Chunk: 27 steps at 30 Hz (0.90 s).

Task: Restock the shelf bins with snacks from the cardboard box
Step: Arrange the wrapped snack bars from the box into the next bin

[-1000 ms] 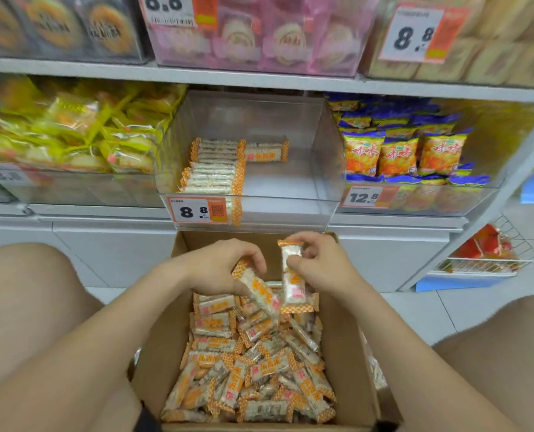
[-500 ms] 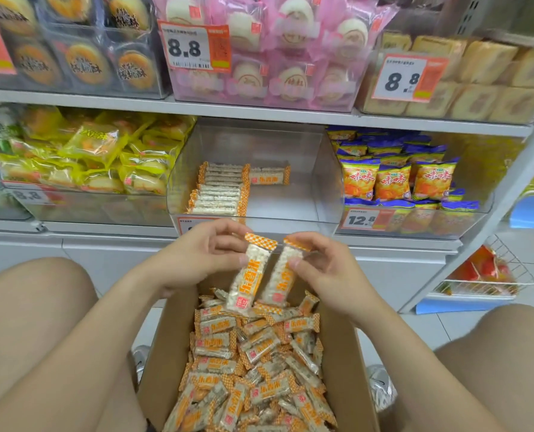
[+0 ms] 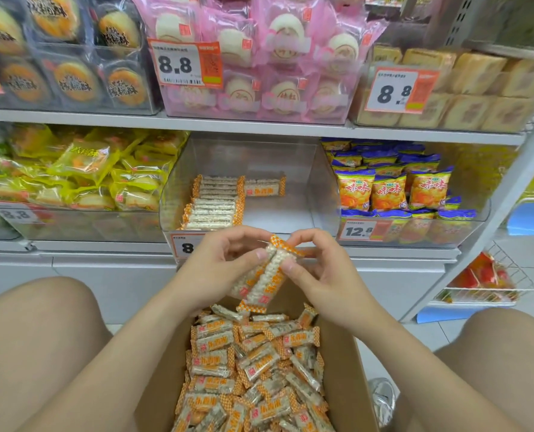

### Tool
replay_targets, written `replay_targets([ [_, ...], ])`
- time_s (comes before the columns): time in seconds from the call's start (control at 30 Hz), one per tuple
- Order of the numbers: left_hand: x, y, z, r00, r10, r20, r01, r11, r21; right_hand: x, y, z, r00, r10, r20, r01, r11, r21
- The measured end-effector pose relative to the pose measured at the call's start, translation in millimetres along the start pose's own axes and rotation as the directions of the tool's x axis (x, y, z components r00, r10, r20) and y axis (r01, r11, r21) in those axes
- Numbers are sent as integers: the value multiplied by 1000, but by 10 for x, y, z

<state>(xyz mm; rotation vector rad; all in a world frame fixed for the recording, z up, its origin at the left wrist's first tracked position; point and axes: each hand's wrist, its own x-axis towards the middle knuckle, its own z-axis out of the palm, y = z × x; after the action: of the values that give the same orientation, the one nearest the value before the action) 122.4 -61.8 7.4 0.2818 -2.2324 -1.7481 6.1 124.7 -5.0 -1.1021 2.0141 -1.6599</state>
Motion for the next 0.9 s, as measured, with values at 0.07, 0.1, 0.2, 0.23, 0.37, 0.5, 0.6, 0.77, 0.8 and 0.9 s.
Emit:
replay_targets([
  [0.07, 32, 15, 58, 1000, 11, 2, -11, 1000, -14, 28, 20, 2, 999, -41, -8, 41, 998, -53],
  [0.1, 46, 28, 73, 1000, 9, 1, -9, 1000, -26, 49, 16, 12, 999, -38, -6, 38, 999, -12],
  [0.2, 96, 44, 64, 1000, 8, -28, -10, 999, -51, 145, -30, 18, 998, -21, -63, 27, 994, 106],
  [0.23, 111, 56, 44, 999, 11, -34, -13, 998, -57, 173, -61, 6, 996, -28, -88, 40, 989, 145],
  [0.37, 179, 169, -52, 995, 97, -25, -88, 968, 233, 261, -130, -33, 979, -66, -190, 108, 970, 217],
  [0.5, 236, 276, -87, 978, 206, -35, -174, 896, 409, 383, -159, -85, 979, -127, -162, 151, 977, 149],
  [0.6, 329, 283, -214, 974, 228, 2, -192, 817, 544, 545, -220, -327, 972, -228, 63, 237, 938, -251],
  [0.77, 660, 333, -428, 965, 256, 62, -243, 772, 587, 952, -229, -460, 956, -128, 263, 261, 778, -571],
  [0.8, 754, 307, -463, 963, 266, 40, -239, 778, 581, 1055, -207, -424, 955, -124, 268, 262, 775, -575],
  [0.9, 1043, 135, -571, 979, 165, -116, -61, 792, 607, 1410, -106, -288, 976, -107, 190, 206, 737, -644],
])
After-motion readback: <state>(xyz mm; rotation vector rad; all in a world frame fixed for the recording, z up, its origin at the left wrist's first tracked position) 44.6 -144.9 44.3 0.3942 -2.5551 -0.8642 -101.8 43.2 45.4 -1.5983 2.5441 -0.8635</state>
